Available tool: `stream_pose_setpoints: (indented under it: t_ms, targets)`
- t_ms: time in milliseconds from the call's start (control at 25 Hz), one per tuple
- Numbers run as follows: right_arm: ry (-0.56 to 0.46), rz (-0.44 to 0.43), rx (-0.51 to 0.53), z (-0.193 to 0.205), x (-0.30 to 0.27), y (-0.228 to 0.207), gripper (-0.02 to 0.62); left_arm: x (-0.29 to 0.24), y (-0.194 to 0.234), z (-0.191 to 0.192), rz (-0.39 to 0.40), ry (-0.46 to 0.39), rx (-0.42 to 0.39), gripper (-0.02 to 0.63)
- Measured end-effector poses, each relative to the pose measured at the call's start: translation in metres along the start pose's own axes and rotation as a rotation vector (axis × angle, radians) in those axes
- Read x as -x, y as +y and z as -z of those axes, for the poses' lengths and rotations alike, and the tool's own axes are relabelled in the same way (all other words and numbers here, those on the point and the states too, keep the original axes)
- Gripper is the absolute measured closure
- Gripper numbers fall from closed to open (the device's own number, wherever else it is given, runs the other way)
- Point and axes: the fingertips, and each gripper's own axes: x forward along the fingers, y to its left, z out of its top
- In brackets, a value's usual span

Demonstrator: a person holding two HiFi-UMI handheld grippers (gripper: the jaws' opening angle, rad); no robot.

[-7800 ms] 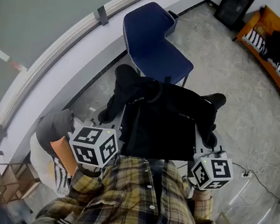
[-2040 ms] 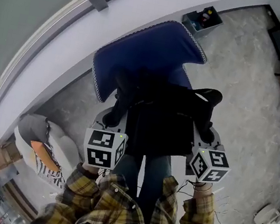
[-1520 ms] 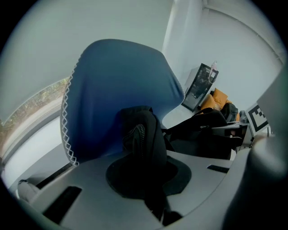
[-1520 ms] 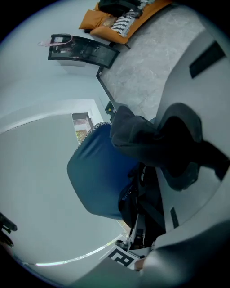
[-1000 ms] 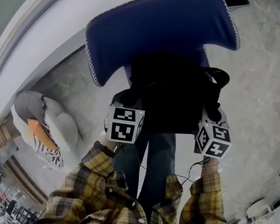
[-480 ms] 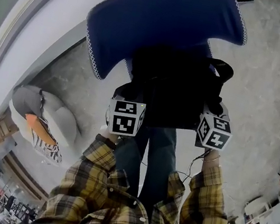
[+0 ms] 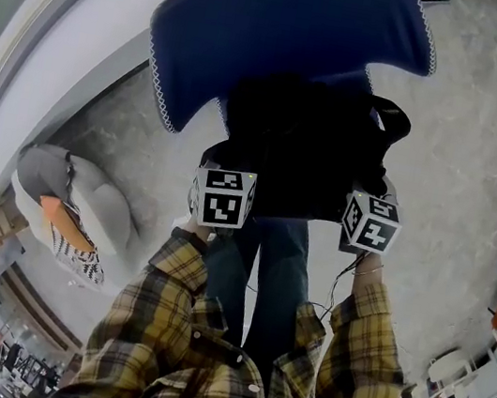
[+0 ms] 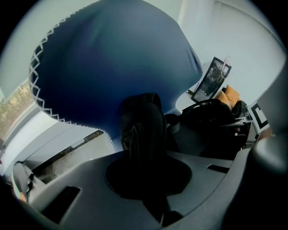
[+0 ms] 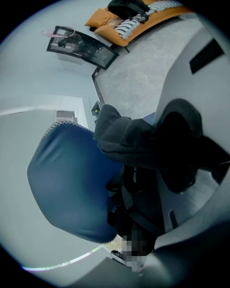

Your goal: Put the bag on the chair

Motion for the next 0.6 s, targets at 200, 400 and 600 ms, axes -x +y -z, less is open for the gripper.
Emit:
stream_pose_setpoints:
  t_ms: [200,400,600]
  targets:
    - [0.002,-0.007,-0.017,0.0027,-0.0034,-0.001,0.491,0.0001,0.0016,-0.0003,-0.016,-0.02,0.013,0.569]
    - [0.007,-0.02,-0.049,0.0042,-0.0069,-0.0028,0.489,-0.0033,0.0018,-0.0004,-0.021,-0.027,0.023,0.568]
    - [0.022,-0.055,-0.066,0.0049,-0.0078,-0.0033,0.474,-0.0014,0.0048,-0.0018,-0.01,-0.048,0.063,0.552]
